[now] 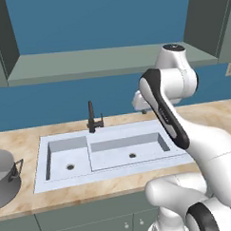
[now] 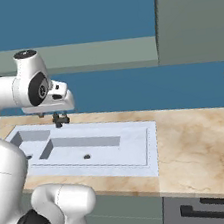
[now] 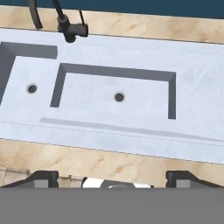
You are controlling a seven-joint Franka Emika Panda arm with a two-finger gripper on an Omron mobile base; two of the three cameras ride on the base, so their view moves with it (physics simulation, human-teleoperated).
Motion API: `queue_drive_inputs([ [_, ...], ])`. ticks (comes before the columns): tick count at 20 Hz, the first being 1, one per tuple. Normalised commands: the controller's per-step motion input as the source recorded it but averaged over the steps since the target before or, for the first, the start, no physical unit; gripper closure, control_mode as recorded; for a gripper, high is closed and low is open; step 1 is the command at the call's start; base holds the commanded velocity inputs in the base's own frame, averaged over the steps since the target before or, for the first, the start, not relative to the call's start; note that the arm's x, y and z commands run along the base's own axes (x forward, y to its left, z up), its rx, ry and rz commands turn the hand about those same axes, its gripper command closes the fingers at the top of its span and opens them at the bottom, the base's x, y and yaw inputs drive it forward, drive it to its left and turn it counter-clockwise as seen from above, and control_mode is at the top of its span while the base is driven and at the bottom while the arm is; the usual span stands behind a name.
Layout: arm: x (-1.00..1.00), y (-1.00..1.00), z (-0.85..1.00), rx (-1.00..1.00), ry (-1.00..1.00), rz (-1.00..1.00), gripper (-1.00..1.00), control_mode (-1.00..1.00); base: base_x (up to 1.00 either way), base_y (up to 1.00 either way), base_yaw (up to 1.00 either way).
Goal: Dump the squash from the pot into the sink. Then turn on the water and wash the squash. Then turn off the water and put the squash back in the pot.
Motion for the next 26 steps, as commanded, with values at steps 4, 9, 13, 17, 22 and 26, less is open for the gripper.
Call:
queue_drive_inputs([
  [4,-0.32,0.84,0.0,0.0,0.0,0.0,-1.0,-1.0,0.0,0.0,0.0],
  [9,-0.11,0.99,-0.09,-0.01,0.01,0.0,-1.0,-1.0,0.0,0.0,0.0],
  [13,0.0,1.0,-0.2,0.0,0.04,0.0,-1.0,-1.0,0.0,0.0,0.0],
  [17,0.0,0.96,-0.16,0.0,0.09,0.0,-1.0,-1.0,0.0,0.0,0.0],
  [22,0.0,0.89,-0.13,0.0,0.12,0.0,-1.0,-1.0,0.0,0.0,0.0],
  [26,0.0,0.88,-0.13,0.0,0.13,0.0,-1.0,-1.0,0.0,0.0,0.0],
])
